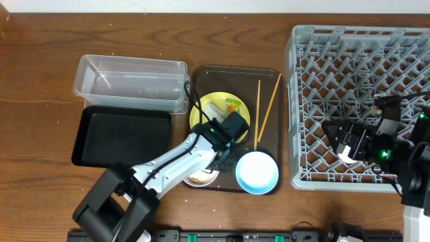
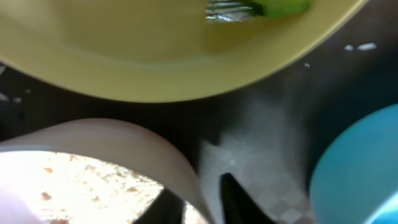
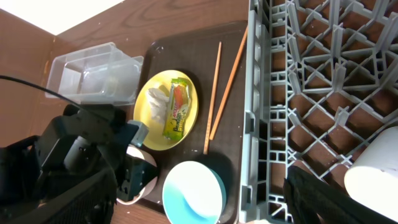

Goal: Sort waste into correct bins and load items into the dishwasher rack
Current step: 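Grasp the pink-white bowl of rice with the left gripper, then carry the bowl left and tip the rice onto the black tray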

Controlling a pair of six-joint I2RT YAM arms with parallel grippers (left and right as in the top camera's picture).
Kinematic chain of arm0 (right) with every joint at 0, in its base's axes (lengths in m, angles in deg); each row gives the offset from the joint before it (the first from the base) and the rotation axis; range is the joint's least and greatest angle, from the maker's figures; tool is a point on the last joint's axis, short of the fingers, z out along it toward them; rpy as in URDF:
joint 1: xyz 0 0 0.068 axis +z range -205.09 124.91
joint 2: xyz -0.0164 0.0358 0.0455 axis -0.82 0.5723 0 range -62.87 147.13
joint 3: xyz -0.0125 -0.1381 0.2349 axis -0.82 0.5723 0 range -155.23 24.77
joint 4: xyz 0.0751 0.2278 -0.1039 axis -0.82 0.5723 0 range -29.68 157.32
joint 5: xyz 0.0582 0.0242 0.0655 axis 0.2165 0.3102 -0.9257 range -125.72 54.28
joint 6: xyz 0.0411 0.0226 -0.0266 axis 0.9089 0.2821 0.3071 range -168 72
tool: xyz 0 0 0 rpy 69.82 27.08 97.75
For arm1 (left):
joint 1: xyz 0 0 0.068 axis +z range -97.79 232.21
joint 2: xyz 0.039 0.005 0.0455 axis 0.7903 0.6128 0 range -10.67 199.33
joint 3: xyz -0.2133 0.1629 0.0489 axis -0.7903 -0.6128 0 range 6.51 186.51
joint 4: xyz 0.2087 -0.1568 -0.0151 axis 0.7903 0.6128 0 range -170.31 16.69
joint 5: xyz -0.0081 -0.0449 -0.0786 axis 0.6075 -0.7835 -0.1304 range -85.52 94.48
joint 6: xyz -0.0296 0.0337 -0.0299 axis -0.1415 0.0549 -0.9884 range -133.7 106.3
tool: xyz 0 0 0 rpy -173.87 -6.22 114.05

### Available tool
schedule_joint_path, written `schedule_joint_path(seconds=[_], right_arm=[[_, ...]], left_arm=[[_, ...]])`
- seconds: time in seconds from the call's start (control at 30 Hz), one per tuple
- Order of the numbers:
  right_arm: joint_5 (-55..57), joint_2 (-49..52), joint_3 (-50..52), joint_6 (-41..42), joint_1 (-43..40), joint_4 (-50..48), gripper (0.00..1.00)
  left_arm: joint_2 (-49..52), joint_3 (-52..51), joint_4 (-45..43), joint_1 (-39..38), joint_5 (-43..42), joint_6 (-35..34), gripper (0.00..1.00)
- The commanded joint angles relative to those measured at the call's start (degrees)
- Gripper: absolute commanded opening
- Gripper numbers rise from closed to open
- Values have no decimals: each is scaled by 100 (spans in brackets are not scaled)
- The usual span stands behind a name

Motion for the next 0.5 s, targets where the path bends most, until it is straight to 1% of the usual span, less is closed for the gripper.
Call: schedule_joint_path(seconds=[0.0,0.03,0.23,0.37,0.47], right_arm=[[-105,-11,-63,-94,-26,9,84],[-105,-11,-63,-94,-26,9,84],[-105,-11,-63,-94,-26,-9,84],[-101,-11,-63,-94,-26,-11,84],[-83,-11,-63,-94,-26,-11,84]], left_arm=[[4,55,24,-7,-153,-44,9],[-13,55,26,-7,-214,-44,6],[-380,63,26,-7,-341,-61,6],[-929,199,127,2,-341,-4,6],[-1445,433,420,175,-352,170,6]])
